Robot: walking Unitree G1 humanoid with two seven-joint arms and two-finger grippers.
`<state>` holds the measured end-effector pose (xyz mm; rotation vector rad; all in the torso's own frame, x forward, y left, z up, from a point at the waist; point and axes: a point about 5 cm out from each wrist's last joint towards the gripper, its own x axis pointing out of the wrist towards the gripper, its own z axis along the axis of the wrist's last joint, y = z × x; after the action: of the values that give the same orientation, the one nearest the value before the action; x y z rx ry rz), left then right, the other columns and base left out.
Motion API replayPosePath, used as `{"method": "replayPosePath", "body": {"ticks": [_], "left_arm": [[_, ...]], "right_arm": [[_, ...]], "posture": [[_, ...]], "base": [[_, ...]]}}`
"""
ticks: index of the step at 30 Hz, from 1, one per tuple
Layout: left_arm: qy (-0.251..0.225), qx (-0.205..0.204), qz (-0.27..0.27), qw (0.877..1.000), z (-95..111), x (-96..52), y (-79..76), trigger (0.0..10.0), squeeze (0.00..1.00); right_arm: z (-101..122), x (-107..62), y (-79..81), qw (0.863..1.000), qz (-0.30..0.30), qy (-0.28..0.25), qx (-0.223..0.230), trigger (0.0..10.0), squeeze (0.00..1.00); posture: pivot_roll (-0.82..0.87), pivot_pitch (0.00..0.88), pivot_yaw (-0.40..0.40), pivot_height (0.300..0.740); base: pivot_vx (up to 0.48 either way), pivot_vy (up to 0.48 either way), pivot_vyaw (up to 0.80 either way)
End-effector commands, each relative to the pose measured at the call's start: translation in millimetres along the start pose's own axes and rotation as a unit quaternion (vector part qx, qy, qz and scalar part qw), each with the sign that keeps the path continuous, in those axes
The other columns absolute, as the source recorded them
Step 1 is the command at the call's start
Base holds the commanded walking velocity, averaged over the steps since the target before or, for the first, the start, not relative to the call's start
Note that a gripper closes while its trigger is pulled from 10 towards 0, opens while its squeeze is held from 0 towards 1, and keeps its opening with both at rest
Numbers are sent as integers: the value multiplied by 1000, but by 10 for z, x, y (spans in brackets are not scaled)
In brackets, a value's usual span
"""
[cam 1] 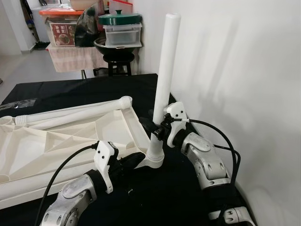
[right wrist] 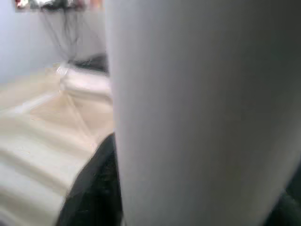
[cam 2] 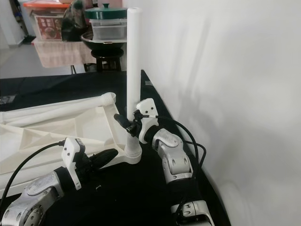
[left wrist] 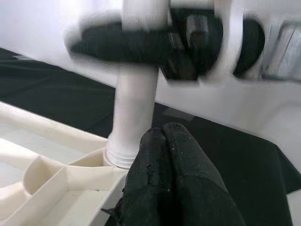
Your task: Building children table
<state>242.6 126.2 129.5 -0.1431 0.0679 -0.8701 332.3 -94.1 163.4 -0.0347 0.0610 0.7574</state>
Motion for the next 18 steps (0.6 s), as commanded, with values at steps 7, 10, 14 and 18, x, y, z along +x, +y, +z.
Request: {"method": "replayPosePath", "body": {"ticks": [7,10,14,18], "left_arm": [[7,-6,-10,1000,-13,17,7,10000,0],[6,-7,-12,1000,-13,23,6,10000,0],[3,-5,-8,1000,-16,41,-6,10000,0],[3,-5,-9,1000,-20,45,-13,10000,0]], "right_arm": [[315,-37,-99,991,132,-15,-21,10000,1000],[401,-29,-141,986,160,-26,-41,10000,1000],[513,17,-224,958,283,-26,-43,10000,0],[462,104,-334,962,273,10,-30,4196,0]], "posture": [[-107,0,-50,740],[-106,0,-51,740],[-85,0,-62,740],[-85,0,-64,740]], "base": [[0,0,0],[0,0,0],[0,0,0],[0,0,0]]}}
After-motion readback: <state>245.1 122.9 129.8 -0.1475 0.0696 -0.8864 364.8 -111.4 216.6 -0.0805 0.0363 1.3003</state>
